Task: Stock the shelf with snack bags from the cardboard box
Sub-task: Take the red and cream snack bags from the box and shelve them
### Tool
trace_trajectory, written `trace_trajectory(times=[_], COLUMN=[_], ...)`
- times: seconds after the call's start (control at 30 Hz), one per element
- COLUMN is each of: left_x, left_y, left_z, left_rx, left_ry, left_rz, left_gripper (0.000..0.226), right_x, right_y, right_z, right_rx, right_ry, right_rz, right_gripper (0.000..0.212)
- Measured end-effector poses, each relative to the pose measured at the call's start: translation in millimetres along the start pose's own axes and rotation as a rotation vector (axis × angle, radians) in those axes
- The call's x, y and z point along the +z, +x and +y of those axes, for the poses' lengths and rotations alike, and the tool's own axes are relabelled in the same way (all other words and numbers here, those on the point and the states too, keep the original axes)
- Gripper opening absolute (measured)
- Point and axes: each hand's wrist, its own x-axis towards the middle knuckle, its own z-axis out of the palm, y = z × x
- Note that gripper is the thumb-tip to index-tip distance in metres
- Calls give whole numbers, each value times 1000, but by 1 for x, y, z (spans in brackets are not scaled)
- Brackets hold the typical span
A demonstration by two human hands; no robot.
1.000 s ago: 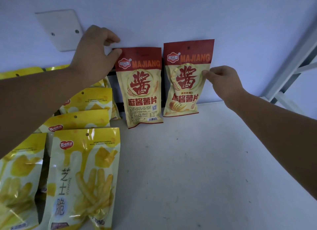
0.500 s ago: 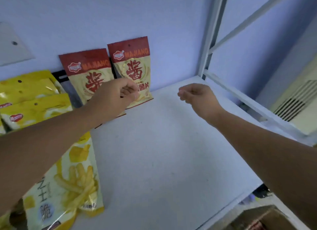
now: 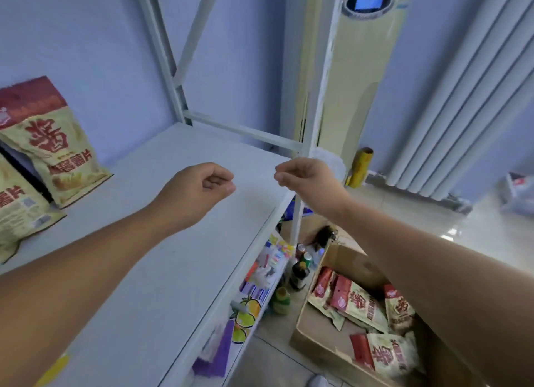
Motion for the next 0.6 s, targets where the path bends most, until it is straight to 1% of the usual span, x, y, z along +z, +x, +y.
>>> trace_trajectory(times=[0.07,0.23,0.3,0.43,0.6], left_x=[28,107,143,218,304], left_y=[6,24,33,47,59], left_z=[25,84,103,128,133], left_rx=[42,127,137,124,48], left_ry=[-8,6,-9,17,58], left_rz=[-61,-203,-250,-348,-490], left_gripper=[15,12,11,13,15], right_x=[-34,-119,-152,-219,-279], right_y=[-19,-54,-66,-86,-104], right_z=[11,53,77,129,199], right_rx=[10,44,75,182,349], right_ry=[-14,-24,-37,-74,-65], right_rz=[54,203,237,241,220], right_gripper=[22,15,18,18,21])
